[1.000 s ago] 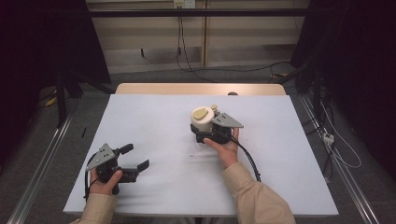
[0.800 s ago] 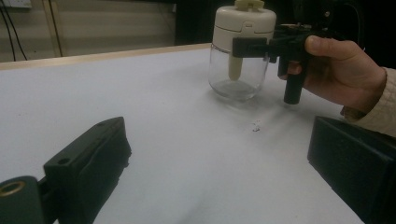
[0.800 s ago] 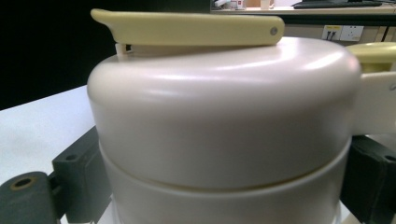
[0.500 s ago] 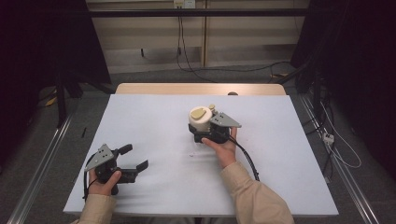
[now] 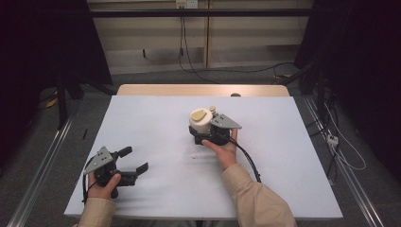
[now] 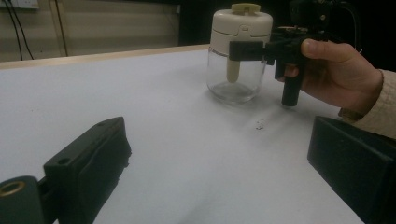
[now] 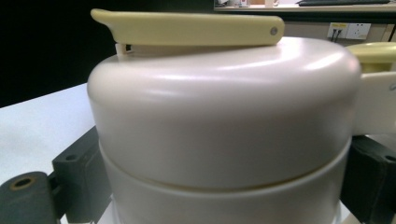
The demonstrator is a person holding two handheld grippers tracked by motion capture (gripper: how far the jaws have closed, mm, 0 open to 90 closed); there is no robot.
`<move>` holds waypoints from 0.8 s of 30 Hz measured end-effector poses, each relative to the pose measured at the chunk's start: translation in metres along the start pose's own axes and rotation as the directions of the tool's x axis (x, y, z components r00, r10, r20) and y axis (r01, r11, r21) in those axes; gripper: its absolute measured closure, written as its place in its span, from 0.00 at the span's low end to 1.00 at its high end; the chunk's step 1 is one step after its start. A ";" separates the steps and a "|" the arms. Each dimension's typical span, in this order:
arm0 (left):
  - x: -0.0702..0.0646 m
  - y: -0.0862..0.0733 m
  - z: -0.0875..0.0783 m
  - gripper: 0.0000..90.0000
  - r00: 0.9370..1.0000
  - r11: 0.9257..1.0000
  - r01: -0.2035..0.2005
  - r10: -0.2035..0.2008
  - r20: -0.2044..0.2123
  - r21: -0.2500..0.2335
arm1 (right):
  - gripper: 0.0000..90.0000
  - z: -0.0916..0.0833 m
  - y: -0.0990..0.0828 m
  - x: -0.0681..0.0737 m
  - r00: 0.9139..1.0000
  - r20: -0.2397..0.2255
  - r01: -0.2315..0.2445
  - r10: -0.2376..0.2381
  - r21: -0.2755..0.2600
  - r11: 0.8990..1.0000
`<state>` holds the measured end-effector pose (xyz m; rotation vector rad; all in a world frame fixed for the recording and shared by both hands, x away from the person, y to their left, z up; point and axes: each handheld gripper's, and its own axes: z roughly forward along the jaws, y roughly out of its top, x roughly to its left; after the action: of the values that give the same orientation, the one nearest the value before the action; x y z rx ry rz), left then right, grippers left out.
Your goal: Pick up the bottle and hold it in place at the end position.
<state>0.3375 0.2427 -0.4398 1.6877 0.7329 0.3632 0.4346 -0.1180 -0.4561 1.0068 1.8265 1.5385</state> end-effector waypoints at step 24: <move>-0.002 0.000 0.002 0.05 1.000 1.000 -0.001 0.001 -0.001 0.005 | 0.08 0.000 -0.005 -0.001 1.000 -0.012 -0.010 0.010 0.036 0.999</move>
<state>0.3377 0.2400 -0.4397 1.6927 0.7335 0.3631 0.4339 -0.1197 -0.4611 1.0269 1.8669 1.5258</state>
